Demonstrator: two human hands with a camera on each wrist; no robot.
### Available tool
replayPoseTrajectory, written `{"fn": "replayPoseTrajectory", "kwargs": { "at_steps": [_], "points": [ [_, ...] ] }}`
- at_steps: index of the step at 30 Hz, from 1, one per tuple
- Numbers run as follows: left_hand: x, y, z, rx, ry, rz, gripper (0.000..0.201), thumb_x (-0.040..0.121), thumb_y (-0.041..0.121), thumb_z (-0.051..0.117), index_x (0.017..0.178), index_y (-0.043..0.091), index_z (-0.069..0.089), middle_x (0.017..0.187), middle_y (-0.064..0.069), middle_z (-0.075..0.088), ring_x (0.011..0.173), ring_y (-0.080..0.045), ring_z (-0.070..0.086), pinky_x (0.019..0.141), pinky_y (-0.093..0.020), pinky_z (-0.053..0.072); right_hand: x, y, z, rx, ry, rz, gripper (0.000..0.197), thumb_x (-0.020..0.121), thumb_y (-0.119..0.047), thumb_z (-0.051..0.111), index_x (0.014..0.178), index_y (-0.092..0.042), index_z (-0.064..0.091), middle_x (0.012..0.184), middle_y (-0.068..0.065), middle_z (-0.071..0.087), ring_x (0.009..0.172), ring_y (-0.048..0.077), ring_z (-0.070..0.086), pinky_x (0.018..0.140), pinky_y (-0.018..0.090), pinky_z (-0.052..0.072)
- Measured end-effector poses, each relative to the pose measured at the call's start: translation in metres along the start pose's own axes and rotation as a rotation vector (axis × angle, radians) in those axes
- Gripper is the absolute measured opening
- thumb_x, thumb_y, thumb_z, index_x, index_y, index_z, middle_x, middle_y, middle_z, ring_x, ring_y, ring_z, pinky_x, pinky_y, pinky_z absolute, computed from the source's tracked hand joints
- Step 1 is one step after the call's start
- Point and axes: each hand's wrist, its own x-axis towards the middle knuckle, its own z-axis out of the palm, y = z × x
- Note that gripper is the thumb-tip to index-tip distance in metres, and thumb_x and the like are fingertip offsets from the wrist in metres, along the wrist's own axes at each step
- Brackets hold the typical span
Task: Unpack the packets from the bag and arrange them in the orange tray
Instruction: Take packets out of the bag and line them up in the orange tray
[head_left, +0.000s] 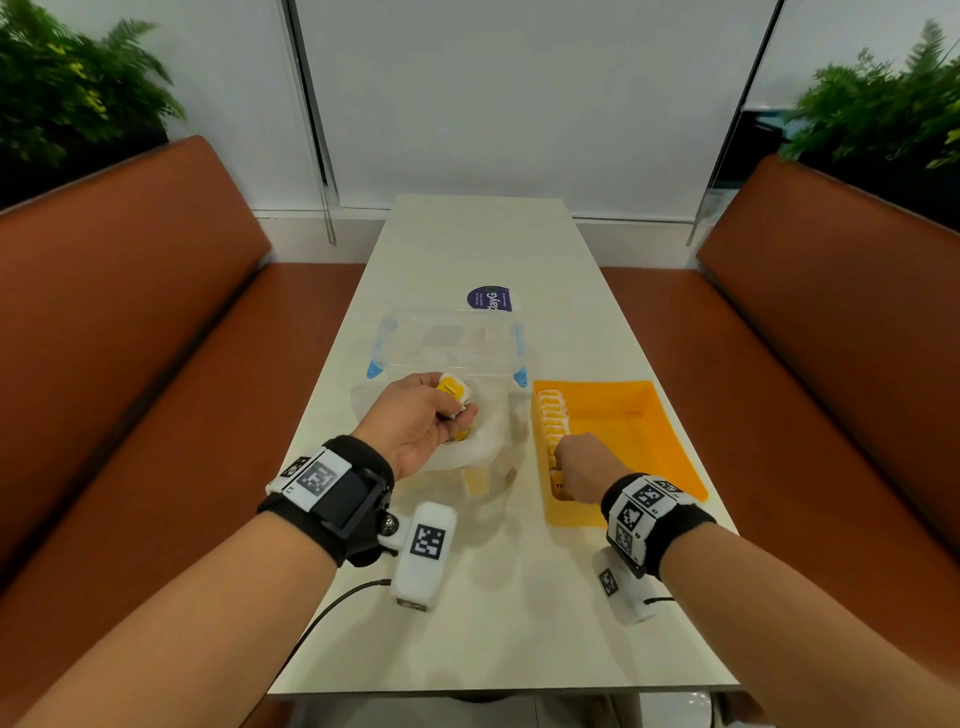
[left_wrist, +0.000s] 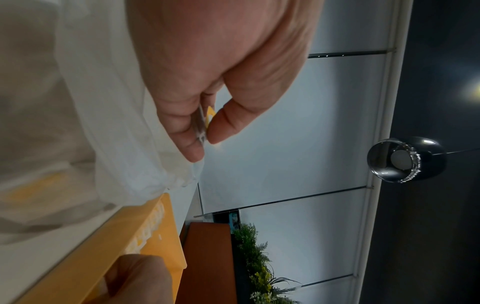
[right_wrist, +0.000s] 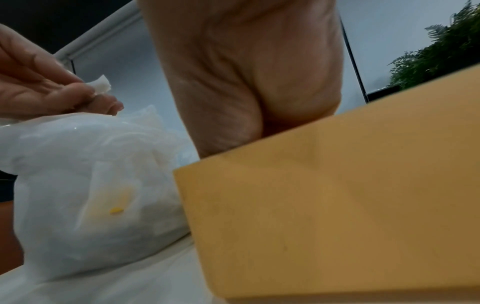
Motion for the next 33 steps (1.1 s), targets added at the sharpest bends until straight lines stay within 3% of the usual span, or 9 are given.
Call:
{"fn": "replayPoseTrajectory", "kwargs": {
  "at_steps": [3,6,9,12,16,20,23,26,33],
  "points": [
    [0.000,0.000,0.000,0.011,0.007,0.000,0.034,0.086,-0.023,0.042,0.111,-0.001,0.051,0.107,-0.019,0.050,0.103,-0.035,0.056,0.076,-0.032,0.056,0.003,0.002,0.002,-0.004,0.043,0.007,0.037,0.091,-0.017,0.054,0.059,-0.015,0.035,0.071,0.003,0.048,0.068,0.020,0.048,0.042,0.020,0.028],
    [0.000,0.001,0.000,-0.001,0.002,0.001,0.031,0.085,-0.022,0.041,0.106,-0.003,0.052,0.100,-0.017,0.050,0.090,-0.028,0.057,0.080,-0.034,0.056,0.001,0.004,0.001,0.003,0.060,0.007,0.031,0.088,-0.017,0.057,0.062,-0.014,0.040,0.076,0.003,0.052,0.071,0.020,0.052,0.045,0.021,0.033],
    [-0.002,0.002,0.002,-0.039,0.010,-0.014,0.024,0.084,-0.020,0.039,0.085,0.000,0.052,0.095,-0.014,0.046,0.085,-0.028,0.054,0.083,-0.037,0.055,-0.004,0.006,-0.004,-0.004,0.086,-0.007,0.008,0.085,-0.016,0.062,0.089,-0.011,0.058,0.095,0.007,0.062,0.083,0.024,0.059,0.062,0.026,0.046],
    [-0.002,0.004,0.000,-0.061,0.011,-0.031,0.026,0.083,-0.021,0.038,0.091,-0.003,0.053,0.103,-0.018,0.048,0.087,-0.033,0.057,0.078,-0.038,0.055,-0.005,0.011,-0.011,0.031,0.109,0.020,0.028,0.078,-0.018,0.072,0.102,-0.014,0.058,0.104,0.005,0.063,0.087,0.023,0.058,0.065,0.029,0.047],
    [0.000,0.001,-0.002,-0.026,-0.002,-0.017,0.047,0.088,-0.021,0.039,0.132,-0.003,0.039,0.114,-0.024,0.054,0.096,-0.036,0.062,0.076,-0.036,0.055,-0.011,0.008,-0.036,0.128,0.155,0.047,0.044,0.074,-0.033,0.079,0.106,-0.015,0.056,0.103,0.003,0.062,0.096,0.024,0.061,0.072,0.032,0.052],
    [-0.001,-0.002,0.000,0.024,-0.027,0.009,0.037,0.091,-0.017,0.042,0.124,0.000,0.046,0.115,-0.026,0.058,0.094,-0.037,0.066,0.071,-0.036,0.059,-0.014,-0.011,-0.065,0.453,0.381,-0.103,0.023,0.089,-0.032,0.062,0.096,-0.011,0.063,0.091,0.005,0.065,0.085,0.023,0.061,0.072,0.031,0.050],
    [-0.003,-0.005,0.001,0.046,-0.057,0.011,0.030,0.090,-0.016,0.045,0.112,0.002,0.053,0.109,-0.022,0.062,0.093,-0.036,0.067,0.071,-0.035,0.059,-0.021,-0.031,-0.079,0.752,0.355,-0.266,0.034,0.093,-0.041,0.053,0.095,-0.010,0.066,0.083,0.001,0.063,0.081,0.017,0.061,0.074,0.029,0.049],
    [-0.005,-0.006,0.001,0.074,-0.104,0.018,0.028,0.087,-0.018,0.049,0.107,0.002,0.056,0.093,-0.018,0.063,0.084,-0.031,0.068,0.070,-0.034,0.060,-0.029,-0.047,-0.081,0.772,0.314,-0.356,0.026,0.086,-0.039,0.065,0.091,-0.013,0.067,0.073,-0.009,0.058,0.069,0.003,0.053,0.065,0.016,0.041],
    [-0.002,-0.005,-0.004,0.179,-0.101,0.021,0.041,0.081,-0.025,0.041,0.100,0.005,0.061,0.096,-0.016,0.064,0.086,-0.027,0.065,0.072,-0.038,0.058,-0.032,-0.048,-0.085,0.861,0.339,-0.359,0.009,0.086,-0.010,0.067,0.082,-0.011,0.059,0.062,-0.002,0.057,0.070,0.022,0.069,0.059,0.021,0.050]
  ]
}}
